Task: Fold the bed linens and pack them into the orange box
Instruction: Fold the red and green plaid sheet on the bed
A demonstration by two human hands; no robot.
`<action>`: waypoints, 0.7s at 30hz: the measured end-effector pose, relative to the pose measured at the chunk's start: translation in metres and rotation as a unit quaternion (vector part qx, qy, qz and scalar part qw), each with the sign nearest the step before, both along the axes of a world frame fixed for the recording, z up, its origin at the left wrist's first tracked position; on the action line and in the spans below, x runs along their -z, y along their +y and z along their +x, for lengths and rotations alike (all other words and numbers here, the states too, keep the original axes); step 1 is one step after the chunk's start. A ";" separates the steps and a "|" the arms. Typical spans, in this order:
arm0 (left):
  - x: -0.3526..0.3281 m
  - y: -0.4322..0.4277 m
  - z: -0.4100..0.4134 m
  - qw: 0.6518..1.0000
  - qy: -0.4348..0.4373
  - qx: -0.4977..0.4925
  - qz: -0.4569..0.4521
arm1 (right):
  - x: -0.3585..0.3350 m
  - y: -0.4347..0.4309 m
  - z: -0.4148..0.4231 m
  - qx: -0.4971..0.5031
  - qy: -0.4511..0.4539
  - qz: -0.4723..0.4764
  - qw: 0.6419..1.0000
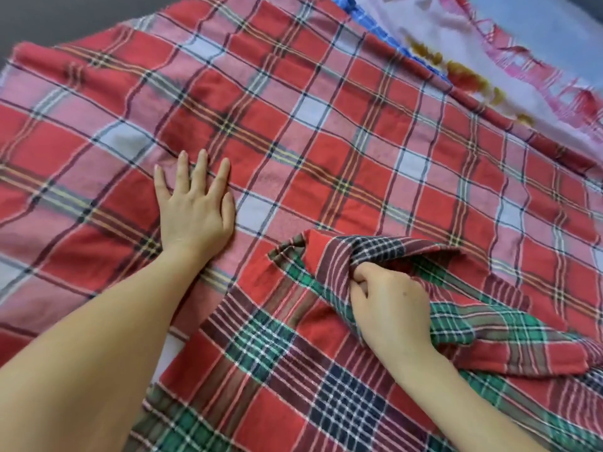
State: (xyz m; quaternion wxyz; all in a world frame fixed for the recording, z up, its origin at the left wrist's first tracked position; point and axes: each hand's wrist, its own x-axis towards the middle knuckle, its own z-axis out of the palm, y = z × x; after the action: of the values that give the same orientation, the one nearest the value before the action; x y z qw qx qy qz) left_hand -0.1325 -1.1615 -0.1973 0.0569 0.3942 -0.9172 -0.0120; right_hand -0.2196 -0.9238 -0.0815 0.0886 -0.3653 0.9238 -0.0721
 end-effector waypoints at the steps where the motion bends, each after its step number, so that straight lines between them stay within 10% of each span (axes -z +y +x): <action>1: 0.001 -0.001 -0.001 1.000 -0.003 0.001 0.002 | -0.009 0.002 -0.007 -0.007 0.034 -0.029 0.999; 11: 0.002 -0.006 -0.007 1.000 0.027 0.001 0.007 | -0.089 -0.091 -0.132 -0.117 -0.138 0.101 0.978; 21: 0.005 -0.008 -0.007 0.999 0.033 0.007 0.003 | -0.026 -0.069 -0.128 0.116 -0.416 0.150 0.889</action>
State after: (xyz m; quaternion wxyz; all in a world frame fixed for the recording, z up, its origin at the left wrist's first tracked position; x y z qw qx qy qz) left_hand -0.1398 -1.1698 -0.2027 0.0857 0.3875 -0.9174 -0.0280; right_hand -0.3478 -0.9926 -0.0558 0.5096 -0.1740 0.8381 -0.0874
